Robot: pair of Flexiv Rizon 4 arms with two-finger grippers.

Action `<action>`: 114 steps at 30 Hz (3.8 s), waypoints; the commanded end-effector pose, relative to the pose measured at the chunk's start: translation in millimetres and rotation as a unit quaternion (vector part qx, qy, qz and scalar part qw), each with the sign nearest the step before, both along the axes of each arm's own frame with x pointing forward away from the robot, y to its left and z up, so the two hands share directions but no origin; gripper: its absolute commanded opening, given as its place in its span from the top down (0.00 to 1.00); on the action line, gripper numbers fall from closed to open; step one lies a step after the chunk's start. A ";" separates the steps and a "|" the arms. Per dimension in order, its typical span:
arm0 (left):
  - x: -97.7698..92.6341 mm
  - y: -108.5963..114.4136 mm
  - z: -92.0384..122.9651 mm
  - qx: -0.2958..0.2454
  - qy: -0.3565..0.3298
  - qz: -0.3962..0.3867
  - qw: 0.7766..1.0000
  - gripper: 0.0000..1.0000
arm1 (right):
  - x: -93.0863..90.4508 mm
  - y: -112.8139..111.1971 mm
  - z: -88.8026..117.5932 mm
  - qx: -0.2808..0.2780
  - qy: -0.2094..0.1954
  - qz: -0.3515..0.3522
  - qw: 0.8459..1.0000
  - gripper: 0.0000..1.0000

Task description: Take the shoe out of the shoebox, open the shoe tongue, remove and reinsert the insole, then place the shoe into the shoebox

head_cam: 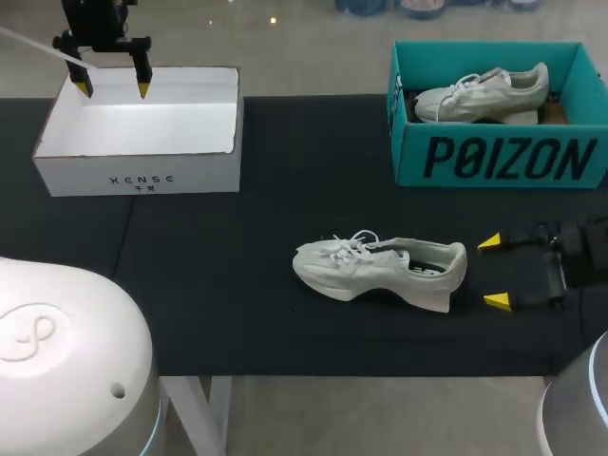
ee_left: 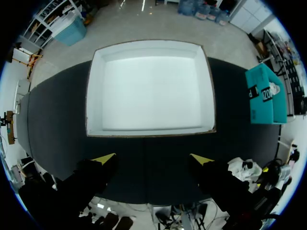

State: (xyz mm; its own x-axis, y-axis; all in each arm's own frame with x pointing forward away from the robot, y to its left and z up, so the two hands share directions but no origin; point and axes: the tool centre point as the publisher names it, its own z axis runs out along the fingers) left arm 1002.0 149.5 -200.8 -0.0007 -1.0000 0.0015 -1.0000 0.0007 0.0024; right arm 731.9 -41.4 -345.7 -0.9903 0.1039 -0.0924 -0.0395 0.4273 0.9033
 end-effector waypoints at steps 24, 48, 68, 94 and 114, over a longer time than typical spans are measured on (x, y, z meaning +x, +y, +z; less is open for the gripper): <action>-0.4 0.0 0.3 0.000 0.000 0.000 1.000 0.00 | 52.7 3.6 -60.4 0.030 0.014 -0.009 0.999 0.00; -0.4 0.0 0.3 0.000 0.000 0.000 1.000 0.00 | 63.4 43.0 -81.9 0.053 0.028 0.020 0.998 0.00; -0.4 0.0 0.3 0.000 0.000 0.000 1.000 0.00 | 60.9 47.8 -92.7 0.058 0.041 0.030 0.997 0.00; -0.4 0.0 0.3 0.000 0.000 0.000 1.000 0.00 | 58.5 54.3 -96.4 0.072 0.039 0.031 0.996 1.00; -72.4 -154.1 -8.3 0.052 -0.028 -0.058 0.997 0.00 | 58.5 54.3 -96.4 0.072 0.039 0.031 0.996 1.00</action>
